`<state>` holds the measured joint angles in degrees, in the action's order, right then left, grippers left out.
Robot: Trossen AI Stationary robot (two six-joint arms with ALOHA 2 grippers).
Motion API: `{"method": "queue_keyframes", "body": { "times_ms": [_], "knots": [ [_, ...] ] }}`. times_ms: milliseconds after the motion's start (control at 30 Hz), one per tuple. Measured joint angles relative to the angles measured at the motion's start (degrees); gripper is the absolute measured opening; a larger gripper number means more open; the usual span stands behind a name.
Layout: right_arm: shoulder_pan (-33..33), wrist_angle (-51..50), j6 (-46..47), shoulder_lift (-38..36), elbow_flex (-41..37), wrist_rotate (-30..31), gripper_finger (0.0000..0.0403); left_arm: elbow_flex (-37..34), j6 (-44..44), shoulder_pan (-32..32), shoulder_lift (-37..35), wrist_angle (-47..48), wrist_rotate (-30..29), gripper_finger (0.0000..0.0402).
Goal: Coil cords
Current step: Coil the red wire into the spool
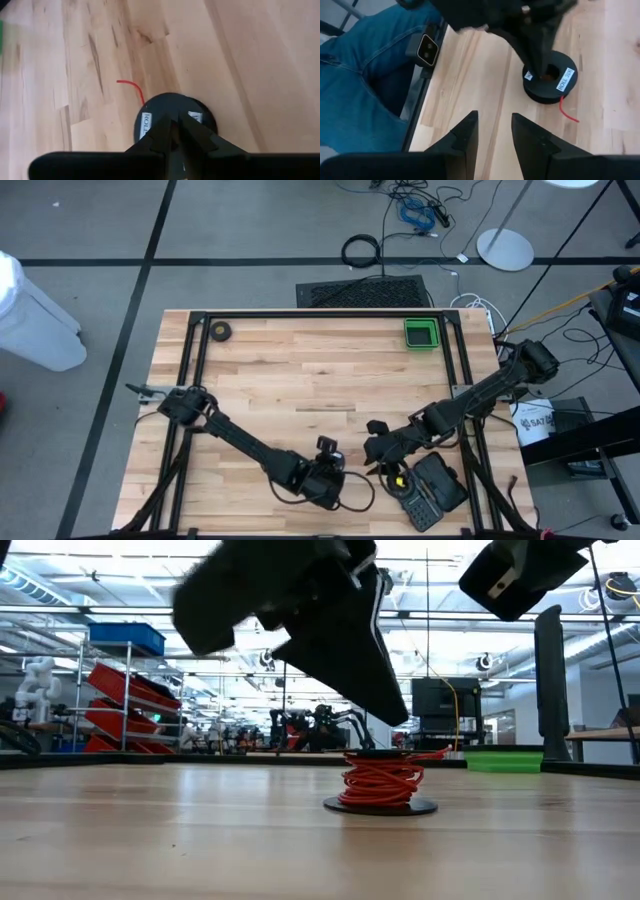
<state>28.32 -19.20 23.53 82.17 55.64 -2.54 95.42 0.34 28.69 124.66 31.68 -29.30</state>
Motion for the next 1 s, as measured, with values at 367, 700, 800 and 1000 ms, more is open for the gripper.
{"method": "queue_keyframes", "body": {
  "times_ms": [367,700,800,1000],
  "knots": [
    [-0.07,0.02,-0.16,0.0,0.0,0.01,0.0105,-0.11,-1.38,-1.72,0.96,3.48,1.27,0.004],
    [-0.07,0.06,-0.16,0.0,0.0,0.01,0.0105,-0.37,-1.55,-2.34,0.98,3.61,0.55,0.004],
    [-0.07,0.06,-0.17,0.0,0.0,0.01,0.0105,-0.39,-1.56,-2.91,1.0,3.7,0.31,0.004],
    [-0.07,0.06,-0.17,0.0,0.0,-0.01,0.0105,-0.39,-1.59,-4.04,1.03,4.25,0.06,0.004]
  ]
}}
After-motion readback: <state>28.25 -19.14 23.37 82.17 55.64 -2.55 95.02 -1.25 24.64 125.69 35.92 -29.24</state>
